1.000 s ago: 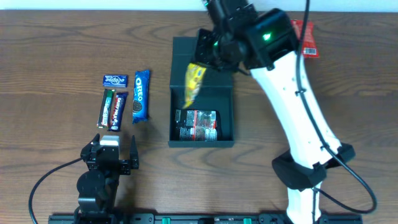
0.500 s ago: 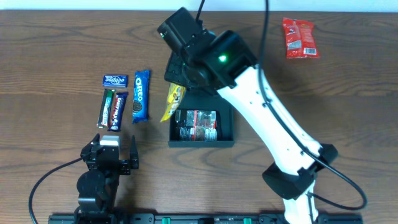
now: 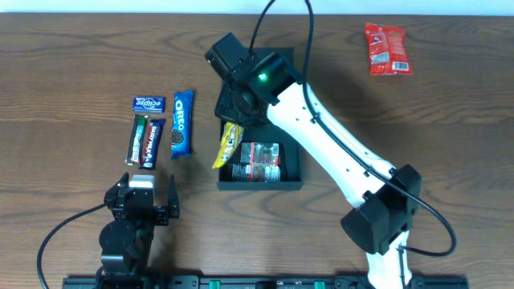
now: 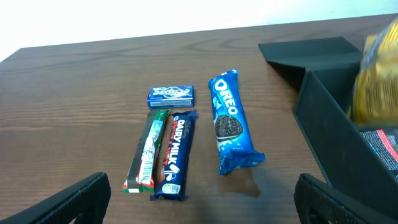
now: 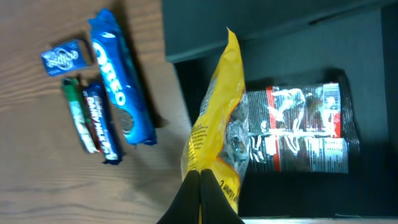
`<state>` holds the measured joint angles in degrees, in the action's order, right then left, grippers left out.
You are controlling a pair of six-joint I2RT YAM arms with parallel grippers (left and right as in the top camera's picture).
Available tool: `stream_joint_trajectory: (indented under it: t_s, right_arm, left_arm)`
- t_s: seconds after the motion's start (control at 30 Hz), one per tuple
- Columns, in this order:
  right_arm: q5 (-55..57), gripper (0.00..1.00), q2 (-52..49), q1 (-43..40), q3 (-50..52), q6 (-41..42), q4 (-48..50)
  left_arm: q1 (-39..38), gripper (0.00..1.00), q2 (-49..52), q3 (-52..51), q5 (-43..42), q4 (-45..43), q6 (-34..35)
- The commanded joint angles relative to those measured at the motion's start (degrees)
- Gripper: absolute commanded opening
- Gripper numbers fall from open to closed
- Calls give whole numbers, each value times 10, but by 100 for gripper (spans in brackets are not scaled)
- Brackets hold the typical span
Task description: Pack container
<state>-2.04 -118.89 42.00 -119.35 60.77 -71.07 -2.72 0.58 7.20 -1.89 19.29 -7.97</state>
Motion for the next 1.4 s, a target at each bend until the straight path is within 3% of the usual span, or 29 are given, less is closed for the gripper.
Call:
stream_joint_trajectory:
  t_s: [0.0,0.27,0.37,0.4,0.43,0.47,0.53,0.6,0.8,0.93,1.0,1.1,1.17,1.37]
  right_arm:
    - [-14,1,-3,-5,27,-4,12]
    - [-28,1,-3,-9,71,-24,43]
    - [-27,36,-2,-13,70,-46,36]
    - [-27,56,-2,-15,69,-54,32]
    - [-27,63,0,-19,69,-65,29]
    - [-29,77,4,-24,69,-78,24]
    - [-29,95,13,-31,68,-87,13]
    - [-28,99,26,-37,68,-105,5]
    - [7,99,81,-48,68,-216,-8]
    - [7,96,86,-49,70,-236,-50]
    - [2,79,78,-49,80,-238,-64]
    - [-14,24,63,-47,111,-249,-64]
    - [-14,1,57,-47,140,-249,-61]
    - [-16,1,41,-46,215,-271,-33]
  left_arm:
    - [1,95,-3,-12,8,4,-10]
    - [1,95,-3,-12,8,4,-10]
    - [1,95,-3,-12,8,3,-10]
    - [1,95,-3,-12,8,4,-10]
    - [1,95,-3,-12,8,4,-10]
    - [1,95,-3,-12,8,4,-10]
    - [1,95,-3,-12,8,4,-10]
    - [1,95,-3,-12,8,4,-10]
    - [1,96,-3,-12,8,4,-10]
    - [1,95,-3,-12,8,3,-10]
    - [1,95,-3,-12,8,4,-10]
    - [1,95,-3,-12,8,4,-10]
    - [1,95,-3,-12,8,3,-10]
    - [1,95,-3,-12,8,3,-10]
